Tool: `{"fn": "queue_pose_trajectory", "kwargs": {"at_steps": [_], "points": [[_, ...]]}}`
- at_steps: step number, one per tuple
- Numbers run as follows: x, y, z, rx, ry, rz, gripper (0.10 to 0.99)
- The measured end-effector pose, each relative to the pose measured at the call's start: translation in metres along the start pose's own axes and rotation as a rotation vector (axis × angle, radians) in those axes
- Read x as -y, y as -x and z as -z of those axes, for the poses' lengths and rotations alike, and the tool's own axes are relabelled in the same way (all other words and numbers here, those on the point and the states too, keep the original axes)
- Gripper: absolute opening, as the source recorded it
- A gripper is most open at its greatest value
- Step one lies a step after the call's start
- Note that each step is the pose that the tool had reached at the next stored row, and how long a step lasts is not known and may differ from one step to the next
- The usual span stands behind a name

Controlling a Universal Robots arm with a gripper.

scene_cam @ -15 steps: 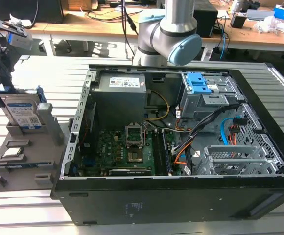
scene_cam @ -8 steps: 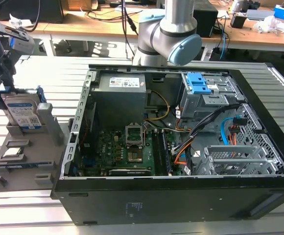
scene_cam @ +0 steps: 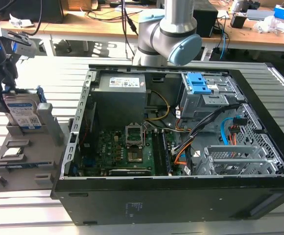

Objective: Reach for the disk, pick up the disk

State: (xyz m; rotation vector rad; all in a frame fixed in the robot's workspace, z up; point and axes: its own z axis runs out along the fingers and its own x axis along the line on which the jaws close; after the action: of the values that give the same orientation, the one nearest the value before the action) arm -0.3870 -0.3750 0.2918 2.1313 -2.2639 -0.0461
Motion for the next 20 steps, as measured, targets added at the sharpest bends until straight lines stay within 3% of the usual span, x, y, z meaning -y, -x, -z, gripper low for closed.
{"fn": "queue_pose_trajectory", "kwargs": {"at_steps": [14,20], "points": [[0.0024,0.0010,-0.0120,-0.0001,0.000,0.000,0.600],[0.0014,0.0163,-0.0110,-0.0078,0.000,0.018,0.600]]}}
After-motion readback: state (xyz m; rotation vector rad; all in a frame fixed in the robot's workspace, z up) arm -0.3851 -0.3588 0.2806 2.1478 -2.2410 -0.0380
